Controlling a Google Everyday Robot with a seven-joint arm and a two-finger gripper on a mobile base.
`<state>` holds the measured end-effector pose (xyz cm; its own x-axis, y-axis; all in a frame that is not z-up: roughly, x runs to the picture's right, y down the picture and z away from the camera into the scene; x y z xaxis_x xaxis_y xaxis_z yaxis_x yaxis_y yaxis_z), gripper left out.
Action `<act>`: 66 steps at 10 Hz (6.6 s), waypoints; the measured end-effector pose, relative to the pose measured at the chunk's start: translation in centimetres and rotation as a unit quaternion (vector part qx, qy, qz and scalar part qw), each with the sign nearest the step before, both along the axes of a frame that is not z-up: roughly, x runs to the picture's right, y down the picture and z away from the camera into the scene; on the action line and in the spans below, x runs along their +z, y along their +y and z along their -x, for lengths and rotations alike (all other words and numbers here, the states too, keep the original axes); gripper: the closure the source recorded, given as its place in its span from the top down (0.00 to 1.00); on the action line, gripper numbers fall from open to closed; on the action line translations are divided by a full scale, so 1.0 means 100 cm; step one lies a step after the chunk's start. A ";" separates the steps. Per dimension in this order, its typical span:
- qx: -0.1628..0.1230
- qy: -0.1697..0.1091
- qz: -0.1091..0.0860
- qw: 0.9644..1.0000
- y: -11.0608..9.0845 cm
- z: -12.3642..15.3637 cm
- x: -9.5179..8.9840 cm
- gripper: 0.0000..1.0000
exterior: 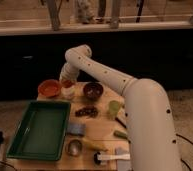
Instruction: Place apple in paper cup
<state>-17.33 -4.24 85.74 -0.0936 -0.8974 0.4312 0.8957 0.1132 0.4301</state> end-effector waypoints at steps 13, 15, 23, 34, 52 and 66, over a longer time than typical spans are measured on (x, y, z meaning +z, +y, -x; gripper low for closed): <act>0.002 0.008 -0.006 1.000 -0.005 -0.001 -0.013 0.80; 0.003 0.009 -0.004 1.000 -0.006 0.000 -0.013 0.80; 0.006 0.009 -0.002 1.000 -0.008 -0.001 -0.011 0.80; 0.006 0.009 -0.002 1.000 -0.008 -0.001 -0.011 0.80; 0.006 0.010 -0.001 1.000 -0.007 -0.001 -0.010 0.80; 0.006 0.010 -0.001 1.000 -0.007 -0.001 -0.010 0.80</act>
<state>-17.22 -4.98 84.69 -0.0741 -0.8996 0.4304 0.9023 0.1234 0.4132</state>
